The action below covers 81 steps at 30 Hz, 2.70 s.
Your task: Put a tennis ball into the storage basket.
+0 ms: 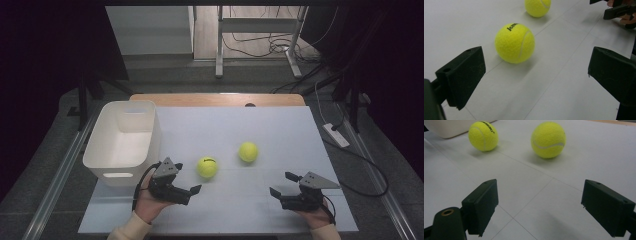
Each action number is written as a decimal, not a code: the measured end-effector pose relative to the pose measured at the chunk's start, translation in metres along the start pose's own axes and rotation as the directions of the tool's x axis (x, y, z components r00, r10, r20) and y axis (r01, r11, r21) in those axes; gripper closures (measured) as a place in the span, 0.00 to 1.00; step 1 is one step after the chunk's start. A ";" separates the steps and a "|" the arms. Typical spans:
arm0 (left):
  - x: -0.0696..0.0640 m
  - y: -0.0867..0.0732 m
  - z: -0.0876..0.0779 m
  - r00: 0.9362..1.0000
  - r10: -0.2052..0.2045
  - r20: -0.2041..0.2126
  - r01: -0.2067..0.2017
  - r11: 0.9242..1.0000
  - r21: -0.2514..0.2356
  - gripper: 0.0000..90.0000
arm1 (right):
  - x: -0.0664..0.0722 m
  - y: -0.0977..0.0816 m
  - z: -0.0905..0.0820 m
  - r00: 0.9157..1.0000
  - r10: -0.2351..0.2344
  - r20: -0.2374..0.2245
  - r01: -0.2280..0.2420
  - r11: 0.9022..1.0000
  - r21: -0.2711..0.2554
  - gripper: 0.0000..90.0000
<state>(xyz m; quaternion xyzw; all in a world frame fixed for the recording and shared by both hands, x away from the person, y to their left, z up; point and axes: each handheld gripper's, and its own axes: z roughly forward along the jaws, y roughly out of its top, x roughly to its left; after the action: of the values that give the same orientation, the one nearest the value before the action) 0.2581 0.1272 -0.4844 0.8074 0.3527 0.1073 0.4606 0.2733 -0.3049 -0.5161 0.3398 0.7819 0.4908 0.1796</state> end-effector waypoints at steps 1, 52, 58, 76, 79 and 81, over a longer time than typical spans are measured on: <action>0.000 0.000 0.000 1.000 0.000 0.000 0.000 1.000 0.000 0.02 | 0.000 0.000 0.000 1.000 0.000 0.000 0.000 1.000 0.000 0.16; 0.011 0.056 0.054 1.000 0.004 -0.008 -0.002 0.985 0.175 0.00 | 0.000 -0.001 -0.001 1.000 0.000 0.001 0.000 1.000 0.005 0.16; 0.015 0.056 0.060 1.000 0.005 -0.016 -0.001 0.980 0.199 0.00 | 0.000 -0.001 -0.001 1.000 0.000 0.002 0.000 1.000 0.005 0.16; 0.027 0.052 0.086 1.000 -0.018 -0.013 0.021 0.962 0.273 0.00 | 0.000 -0.001 -0.002 1.000 0.002 0.004 -0.002 1.000 0.004 0.16; 0.029 0.050 0.090 1.000 -0.013 -0.016 0.017 0.955 0.296 0.00 | 0.000 -0.002 -0.002 1.000 0.003 0.005 -0.003 1.000 0.003 0.16; 0.030 0.049 0.092 1.000 -0.017 -0.013 0.020 0.953 0.302 0.00 | 0.000 -0.001 -0.002 1.000 0.006 0.005 -0.006 1.000 0.003 0.16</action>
<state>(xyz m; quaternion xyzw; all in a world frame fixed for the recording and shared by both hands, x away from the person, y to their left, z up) 0.3488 0.0695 -0.4991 0.8645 0.3746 0.0520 0.3310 0.2717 -0.3067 -0.5166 0.3437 0.7811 0.4894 0.1796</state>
